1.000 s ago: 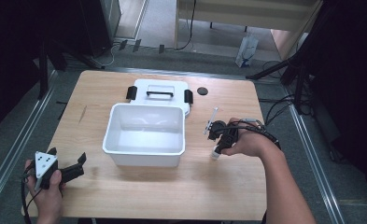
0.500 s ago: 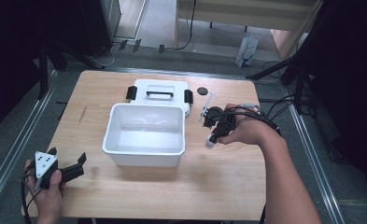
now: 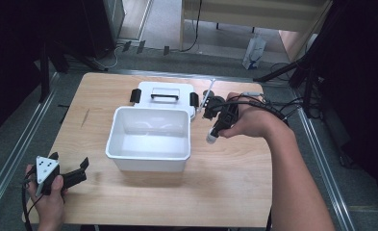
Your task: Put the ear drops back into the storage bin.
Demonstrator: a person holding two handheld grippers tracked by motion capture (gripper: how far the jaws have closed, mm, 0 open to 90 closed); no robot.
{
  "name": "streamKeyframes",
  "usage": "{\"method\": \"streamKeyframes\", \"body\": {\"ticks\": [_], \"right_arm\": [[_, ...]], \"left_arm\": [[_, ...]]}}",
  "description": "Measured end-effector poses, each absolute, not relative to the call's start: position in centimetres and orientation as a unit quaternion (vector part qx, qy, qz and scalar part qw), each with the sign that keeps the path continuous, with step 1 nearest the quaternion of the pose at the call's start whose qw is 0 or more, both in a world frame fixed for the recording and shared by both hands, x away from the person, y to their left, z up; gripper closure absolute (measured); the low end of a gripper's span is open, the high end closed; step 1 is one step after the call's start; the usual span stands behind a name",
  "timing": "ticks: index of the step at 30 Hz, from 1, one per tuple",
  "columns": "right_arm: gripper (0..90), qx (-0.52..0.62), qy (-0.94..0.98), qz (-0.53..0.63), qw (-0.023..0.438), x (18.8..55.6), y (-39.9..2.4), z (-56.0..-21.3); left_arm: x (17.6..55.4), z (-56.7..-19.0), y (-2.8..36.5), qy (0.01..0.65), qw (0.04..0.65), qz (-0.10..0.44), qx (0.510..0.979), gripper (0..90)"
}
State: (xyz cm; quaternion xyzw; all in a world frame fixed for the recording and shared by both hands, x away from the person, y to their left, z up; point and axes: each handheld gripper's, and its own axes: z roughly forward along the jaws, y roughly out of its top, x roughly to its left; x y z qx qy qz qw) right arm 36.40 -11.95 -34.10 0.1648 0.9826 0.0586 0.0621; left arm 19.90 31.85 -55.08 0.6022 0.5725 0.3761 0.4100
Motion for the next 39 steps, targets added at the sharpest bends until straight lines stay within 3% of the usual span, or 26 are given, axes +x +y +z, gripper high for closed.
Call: {"method": "streamKeyframes", "body": {"ticks": [17, 39], "right_arm": [[72.2, 0.139, 0.986, 0.057, 0.071, 36.0, -8.4, -30.7], [72.2, 0.087, 0.991, 0.073, 0.064, 35.1, -3.5, -29.8]], "left_arm": [[19.9, -55.1, 32.0, 0.574, 0.411, 0.374, 0.601, 0.0], [19.9, -55.1, 31.9, 0.574, 0.412, 0.376, 0.6, 0.0]]}}
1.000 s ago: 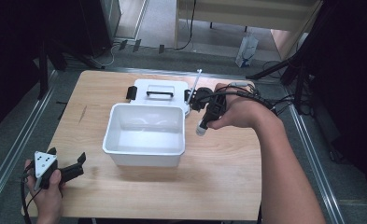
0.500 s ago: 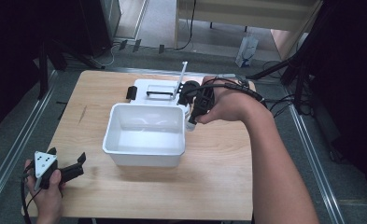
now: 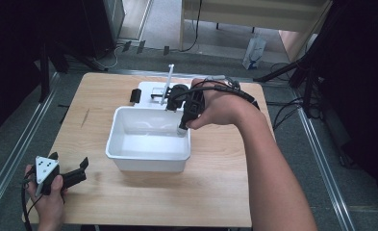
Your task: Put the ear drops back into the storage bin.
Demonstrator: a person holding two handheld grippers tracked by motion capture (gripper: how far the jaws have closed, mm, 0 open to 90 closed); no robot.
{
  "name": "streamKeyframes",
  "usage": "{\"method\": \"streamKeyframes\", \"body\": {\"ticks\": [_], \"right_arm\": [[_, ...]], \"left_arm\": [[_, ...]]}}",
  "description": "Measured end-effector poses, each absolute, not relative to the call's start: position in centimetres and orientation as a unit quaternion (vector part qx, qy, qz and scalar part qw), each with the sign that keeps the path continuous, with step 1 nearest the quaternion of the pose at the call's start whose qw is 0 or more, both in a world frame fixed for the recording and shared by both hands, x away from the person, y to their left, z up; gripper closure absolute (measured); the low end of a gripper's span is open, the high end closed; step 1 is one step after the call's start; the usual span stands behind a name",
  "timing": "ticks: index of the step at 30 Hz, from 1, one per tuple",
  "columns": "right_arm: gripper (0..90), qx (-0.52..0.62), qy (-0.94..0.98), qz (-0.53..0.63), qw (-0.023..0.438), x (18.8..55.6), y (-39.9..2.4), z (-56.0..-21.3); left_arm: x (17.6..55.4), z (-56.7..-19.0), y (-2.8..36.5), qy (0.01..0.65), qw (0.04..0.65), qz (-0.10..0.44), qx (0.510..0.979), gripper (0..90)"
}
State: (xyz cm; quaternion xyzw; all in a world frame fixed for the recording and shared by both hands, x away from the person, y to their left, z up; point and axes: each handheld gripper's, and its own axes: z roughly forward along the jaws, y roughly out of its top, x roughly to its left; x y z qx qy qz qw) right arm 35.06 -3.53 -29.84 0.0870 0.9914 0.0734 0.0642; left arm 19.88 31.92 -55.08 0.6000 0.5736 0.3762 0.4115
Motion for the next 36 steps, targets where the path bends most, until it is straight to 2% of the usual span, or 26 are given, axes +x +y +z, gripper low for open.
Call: {"method": "streamKeyframes", "body": {"ticks": [14, 36], "right_arm": [[72.2, 0.066, 0.994, 0.064, 0.056, 35.4, -1.5, -32.2], [72.1, 0.045, 0.996, 0.041, 0.058, 36.7, -1.9, -37.1]], "left_arm": [[19.9, -55.1, 32.0, 0.574, 0.412, 0.375, 0.6, 0.0], [19.9, -55.1, 32.0, 0.573, 0.413, 0.374, 0.601, 0.0]]}}
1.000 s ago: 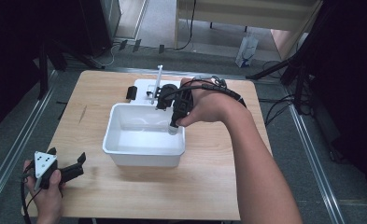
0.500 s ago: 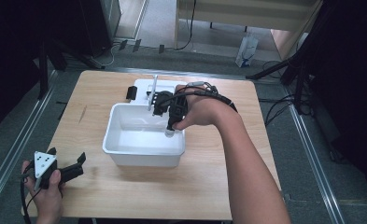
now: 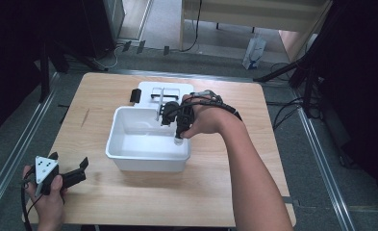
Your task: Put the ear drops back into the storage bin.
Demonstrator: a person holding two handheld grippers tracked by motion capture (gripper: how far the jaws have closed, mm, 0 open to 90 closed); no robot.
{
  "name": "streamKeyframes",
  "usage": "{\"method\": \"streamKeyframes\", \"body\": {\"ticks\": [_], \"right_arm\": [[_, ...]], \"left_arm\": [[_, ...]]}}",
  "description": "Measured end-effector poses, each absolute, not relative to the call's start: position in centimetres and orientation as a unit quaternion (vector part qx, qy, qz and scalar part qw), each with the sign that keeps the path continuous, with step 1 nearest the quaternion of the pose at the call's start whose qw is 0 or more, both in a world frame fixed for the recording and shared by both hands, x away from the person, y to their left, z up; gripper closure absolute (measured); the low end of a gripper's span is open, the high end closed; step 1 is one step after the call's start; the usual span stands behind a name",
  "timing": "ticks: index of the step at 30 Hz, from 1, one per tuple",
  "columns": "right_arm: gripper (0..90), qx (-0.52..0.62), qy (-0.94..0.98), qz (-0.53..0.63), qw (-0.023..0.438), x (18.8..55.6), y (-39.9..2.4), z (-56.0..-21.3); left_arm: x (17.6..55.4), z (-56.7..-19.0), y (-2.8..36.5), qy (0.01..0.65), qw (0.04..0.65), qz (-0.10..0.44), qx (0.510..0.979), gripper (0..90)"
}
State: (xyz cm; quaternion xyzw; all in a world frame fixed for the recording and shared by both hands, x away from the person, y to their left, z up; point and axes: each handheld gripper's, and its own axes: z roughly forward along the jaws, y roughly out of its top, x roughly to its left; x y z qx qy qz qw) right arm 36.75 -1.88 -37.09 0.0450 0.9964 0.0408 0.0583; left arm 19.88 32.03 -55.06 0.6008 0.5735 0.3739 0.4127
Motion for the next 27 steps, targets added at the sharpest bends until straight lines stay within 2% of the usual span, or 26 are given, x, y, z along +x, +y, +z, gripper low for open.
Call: {"method": "streamKeyframes", "body": {"ticks": [27], "right_arm": [[72.0, 0.066, 0.996, 0.032, 0.048, 37.4, -2.4, -39.9]], "left_arm": [[19.9, -55.1, 32.0, 0.574, 0.417, 0.373, 0.598, 0.0]]}}
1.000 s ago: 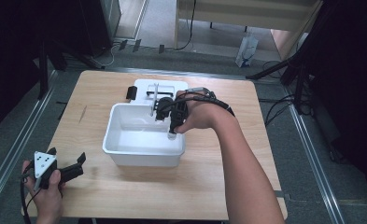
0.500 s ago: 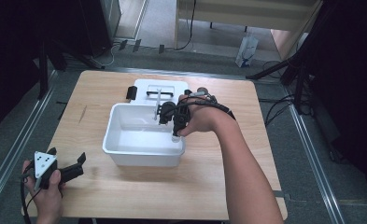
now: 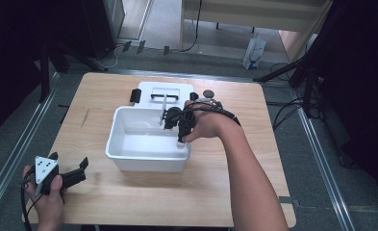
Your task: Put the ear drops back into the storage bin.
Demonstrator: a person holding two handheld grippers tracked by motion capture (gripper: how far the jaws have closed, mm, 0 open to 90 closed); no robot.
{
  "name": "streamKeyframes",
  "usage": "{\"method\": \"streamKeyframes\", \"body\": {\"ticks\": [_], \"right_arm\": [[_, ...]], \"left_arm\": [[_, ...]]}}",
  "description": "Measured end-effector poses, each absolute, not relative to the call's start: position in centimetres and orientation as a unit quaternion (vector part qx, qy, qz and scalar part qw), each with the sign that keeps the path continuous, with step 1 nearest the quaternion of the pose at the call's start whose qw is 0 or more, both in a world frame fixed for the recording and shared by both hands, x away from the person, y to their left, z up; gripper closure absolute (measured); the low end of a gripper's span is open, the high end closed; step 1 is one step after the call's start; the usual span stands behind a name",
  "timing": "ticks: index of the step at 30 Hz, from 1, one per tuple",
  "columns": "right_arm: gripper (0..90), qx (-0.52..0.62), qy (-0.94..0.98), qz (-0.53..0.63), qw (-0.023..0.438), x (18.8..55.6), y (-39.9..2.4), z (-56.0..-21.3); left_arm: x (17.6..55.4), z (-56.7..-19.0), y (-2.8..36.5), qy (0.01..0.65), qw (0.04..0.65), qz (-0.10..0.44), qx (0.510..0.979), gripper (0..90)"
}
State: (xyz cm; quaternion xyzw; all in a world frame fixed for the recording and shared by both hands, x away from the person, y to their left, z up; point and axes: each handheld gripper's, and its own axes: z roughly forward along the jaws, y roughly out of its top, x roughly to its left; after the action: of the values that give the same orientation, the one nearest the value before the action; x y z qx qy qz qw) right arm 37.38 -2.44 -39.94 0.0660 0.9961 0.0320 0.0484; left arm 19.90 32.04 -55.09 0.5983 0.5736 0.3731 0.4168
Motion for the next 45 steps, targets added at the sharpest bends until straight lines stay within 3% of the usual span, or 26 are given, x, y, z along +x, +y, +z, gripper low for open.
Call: {"method": "streamKeyframes", "body": {"ticks": [12, 38, 42, 45], "right_arm": [[71.9, 0.064, 0.997, 0.025, 0.034, 37.7, -2.3, -41.6], [71.2, 0.083, 0.995, -0.002, 0.059, 38.0, -1.5, -44.2], [68.2, 0.082, 0.995, -0.002, 0.058, 37.9, -1.5, -44.1], [58.8, 0.081, 0.995, 0.003, 0.054, 37.9, -1.5, -44.1]], "left_arm": [[19.9, -55.1, 32.0, 0.573, 0.415, 0.374, 0.599, 0.0], [19.9, -55.1, 31.9, 0.572, 0.413, 0.375, 0.601, 0.0], [19.9, -55.1, 31.9, 0.573, 0.413, 0.375, 0.6, 0.0], [19.9, -55.1, 31.9, 0.573, 0.414, 0.374, 0.6, 0.0]]}}
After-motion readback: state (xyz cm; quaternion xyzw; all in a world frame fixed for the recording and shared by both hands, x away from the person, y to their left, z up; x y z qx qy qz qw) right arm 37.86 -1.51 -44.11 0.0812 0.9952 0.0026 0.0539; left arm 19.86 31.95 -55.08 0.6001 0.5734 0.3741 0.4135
